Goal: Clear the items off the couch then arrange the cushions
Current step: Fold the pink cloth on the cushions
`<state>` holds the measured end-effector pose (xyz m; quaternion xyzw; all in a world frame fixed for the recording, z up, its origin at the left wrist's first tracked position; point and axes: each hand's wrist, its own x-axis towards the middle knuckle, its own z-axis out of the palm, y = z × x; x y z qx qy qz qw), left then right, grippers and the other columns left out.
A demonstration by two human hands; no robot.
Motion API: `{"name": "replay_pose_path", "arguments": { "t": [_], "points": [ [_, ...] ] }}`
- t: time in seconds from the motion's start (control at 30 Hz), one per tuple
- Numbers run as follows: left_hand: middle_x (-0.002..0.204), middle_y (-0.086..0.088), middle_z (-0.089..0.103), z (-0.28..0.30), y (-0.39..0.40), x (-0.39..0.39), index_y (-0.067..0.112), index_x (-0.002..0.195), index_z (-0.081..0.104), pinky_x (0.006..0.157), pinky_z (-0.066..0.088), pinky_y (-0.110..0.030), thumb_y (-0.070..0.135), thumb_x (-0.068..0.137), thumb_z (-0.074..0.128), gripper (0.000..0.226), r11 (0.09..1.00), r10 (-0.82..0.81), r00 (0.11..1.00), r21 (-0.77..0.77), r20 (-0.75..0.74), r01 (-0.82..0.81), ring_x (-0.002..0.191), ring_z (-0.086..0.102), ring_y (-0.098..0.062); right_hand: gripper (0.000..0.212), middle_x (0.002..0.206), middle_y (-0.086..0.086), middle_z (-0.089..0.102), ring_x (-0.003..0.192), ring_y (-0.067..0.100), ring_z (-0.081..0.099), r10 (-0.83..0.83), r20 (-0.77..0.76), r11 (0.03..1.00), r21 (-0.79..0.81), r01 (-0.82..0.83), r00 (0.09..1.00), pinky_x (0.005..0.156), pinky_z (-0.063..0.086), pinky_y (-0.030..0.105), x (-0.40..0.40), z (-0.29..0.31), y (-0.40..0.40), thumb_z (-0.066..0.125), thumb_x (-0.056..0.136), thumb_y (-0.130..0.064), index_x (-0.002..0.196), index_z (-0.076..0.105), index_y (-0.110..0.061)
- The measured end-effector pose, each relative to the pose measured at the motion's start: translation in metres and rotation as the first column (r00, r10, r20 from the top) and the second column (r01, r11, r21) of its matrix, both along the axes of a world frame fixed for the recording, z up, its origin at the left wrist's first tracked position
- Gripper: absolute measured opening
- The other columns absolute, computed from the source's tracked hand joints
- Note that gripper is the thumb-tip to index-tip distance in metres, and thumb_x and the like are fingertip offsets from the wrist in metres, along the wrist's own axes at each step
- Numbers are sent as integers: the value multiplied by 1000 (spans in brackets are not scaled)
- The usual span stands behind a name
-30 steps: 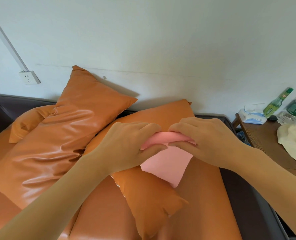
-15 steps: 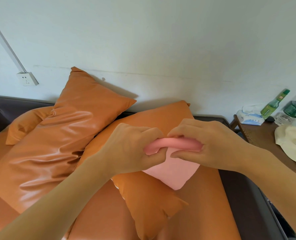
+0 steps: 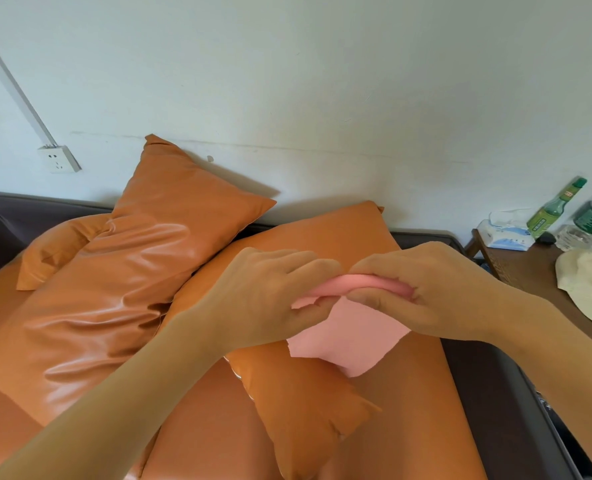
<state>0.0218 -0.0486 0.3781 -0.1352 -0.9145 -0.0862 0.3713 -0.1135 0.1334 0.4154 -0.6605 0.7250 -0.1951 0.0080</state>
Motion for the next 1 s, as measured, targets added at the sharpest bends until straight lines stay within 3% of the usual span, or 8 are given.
{"name": "replay_pose_path", "arguments": {
  "t": [0.13, 0.23, 0.3, 0.47, 0.67, 0.77, 0.87, 1.0],
  "points": [
    [59, 9, 55, 0, -3, 0, 18, 97, 70, 37, 30, -28, 23, 86, 62, 14, 995, -49, 996, 94, 74, 42, 48, 40, -11, 49, 93, -20, 64, 72, 0, 55, -25, -91, 998, -58, 19, 996, 57, 45, 19, -2, 1, -1, 51, 83, -64, 113, 63, -27],
    [56, 9, 55, 5, -4, 1, 18, 93, 72, 38, 31, -29, 28, 85, 60, 18, 993, -42, 992, 112, 121, 29, 46, 41, -12, 36, 85, -21, 57, 67, 0, 47, -19, -136, 999, -40, 14, 990, 53, 40, 22, -2, 1, -3, 48, 88, -58, 105, 63, -30],
    [61, 10, 59, 7, -5, 1, 20, 97, 71, 36, 31, -31, 33, 84, 61, 21, 999, -3, 987, 45, 158, -5, 47, 42, -13, 33, 78, -20, 57, 63, 3, 48, -29, -103, 999, -23, 27, 994, 52, 39, 22, -3, 1, -3, 43, 92, -56, 102, 62, -31],
    [63, 9, 58, 5, -10, -3, 21, 95, 67, 34, 27, -26, 33, 83, 55, 21, 993, 97, 970, -81, 222, -81, 45, 45, -18, 51, 62, -15, 54, 59, 9, 53, -84, -66, 991, 96, 90, 994, 52, 42, 26, -2, 2, -5, 20, 91, -66, 97, 60, -35],
    [56, 14, 35, 8, -10, -2, 20, 83, 65, 37, 24, -27, 29, 81, 50, 18, 997, 51, 971, 41, 232, -62, 46, 30, -13, 44, 80, -25, 56, 73, 1, 51, -109, -106, 994, -22, 107, 988, 57, 45, 22, 1, 2, -9, 46, 80, -69, 101, 61, -33],
    [54, 10, 45, 12, -11, -2, 20, 81, 65, 37, 25, -29, 34, 84, 52, 19, 997, 78, 973, 5, 216, -81, 46, 33, -15, 45, 68, -17, 58, 63, 8, 52, -140, -80, 990, 25, 142, 987, 55, 45, 29, 0, 4, -10, 36, 83, -70, 93, 62, -34],
    [65, 9, 57, 14, -10, -2, 22, 92, 68, 38, 24, -27, 36, 85, 60, 18, 990, 124, 974, -88, 190, -109, 53, 35, -10, 53, 58, -11, 55, 61, 11, 54, -138, -18, 984, 107, 140, 990, 53, 43, 28, -1, 7, -11, 29, 82, -76, 89, 61, -34],
    [61, 8, 55, 14, -13, -4, 21, 85, 68, 39, 18, -25, 40, 90, 48, 28, 992, 112, 970, -77, 215, -97, 48, 37, -13, 51, 72, -21, 60, 72, 5, 55, -161, -19, 981, 103, 162, 987, 60, 45, 25, -1, 10, -12, 39, 75, -81, 98, 60, -40]
  ]
}}
